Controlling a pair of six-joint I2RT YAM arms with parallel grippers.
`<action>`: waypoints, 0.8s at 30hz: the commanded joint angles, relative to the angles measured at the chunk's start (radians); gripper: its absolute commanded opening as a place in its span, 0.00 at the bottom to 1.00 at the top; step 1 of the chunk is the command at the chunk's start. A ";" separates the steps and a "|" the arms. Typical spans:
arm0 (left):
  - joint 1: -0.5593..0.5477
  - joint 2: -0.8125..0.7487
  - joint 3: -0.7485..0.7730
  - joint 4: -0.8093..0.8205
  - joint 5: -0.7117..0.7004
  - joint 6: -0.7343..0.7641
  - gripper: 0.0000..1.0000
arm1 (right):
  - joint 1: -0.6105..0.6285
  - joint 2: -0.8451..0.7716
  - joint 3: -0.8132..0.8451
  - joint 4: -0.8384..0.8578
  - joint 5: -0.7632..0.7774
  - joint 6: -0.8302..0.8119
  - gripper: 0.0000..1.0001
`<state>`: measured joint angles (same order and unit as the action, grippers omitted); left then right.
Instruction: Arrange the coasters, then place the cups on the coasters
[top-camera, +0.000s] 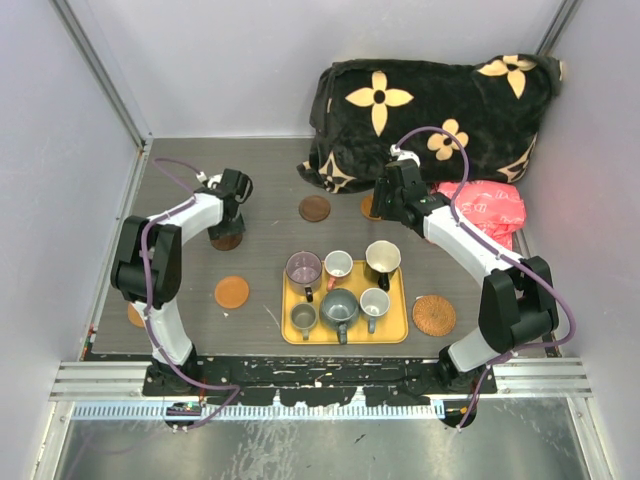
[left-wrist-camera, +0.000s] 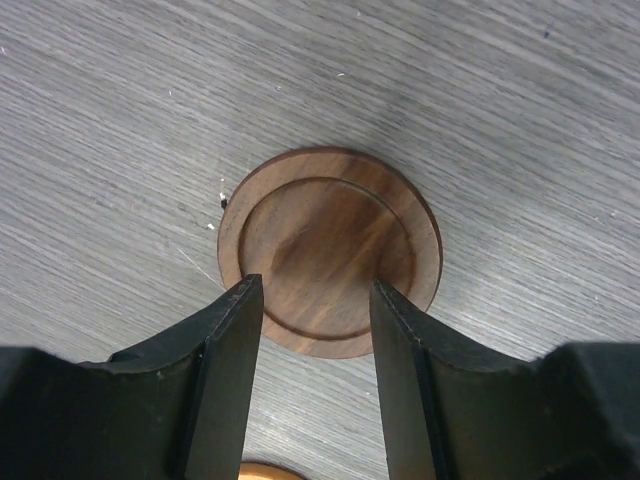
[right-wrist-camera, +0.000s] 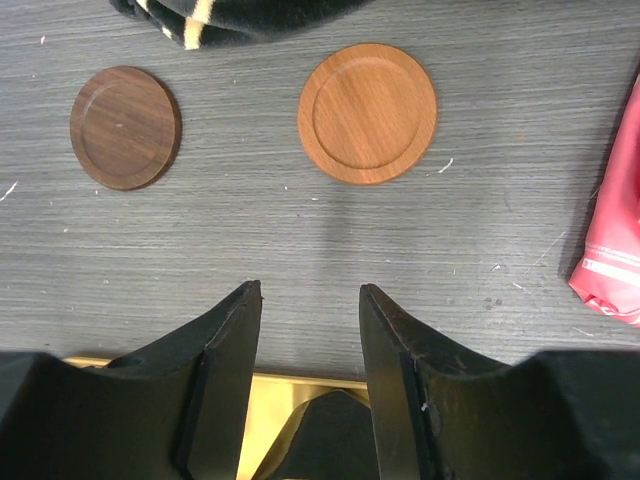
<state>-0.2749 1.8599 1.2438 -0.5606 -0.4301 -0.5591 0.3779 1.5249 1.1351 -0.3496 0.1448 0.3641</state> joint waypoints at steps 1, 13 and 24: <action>0.013 -0.032 -0.015 0.025 0.007 -0.031 0.49 | 0.004 -0.008 0.018 0.049 -0.004 -0.014 0.50; 0.023 0.117 0.072 0.066 0.118 -0.039 0.49 | 0.005 -0.008 0.011 0.049 0.000 -0.014 0.50; -0.031 0.261 0.243 0.056 0.181 -0.038 0.49 | 0.005 0.001 0.016 0.040 0.009 -0.016 0.50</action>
<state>-0.2710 2.0377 1.4605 -0.5121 -0.3195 -0.5869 0.3779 1.5253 1.1351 -0.3443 0.1448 0.3611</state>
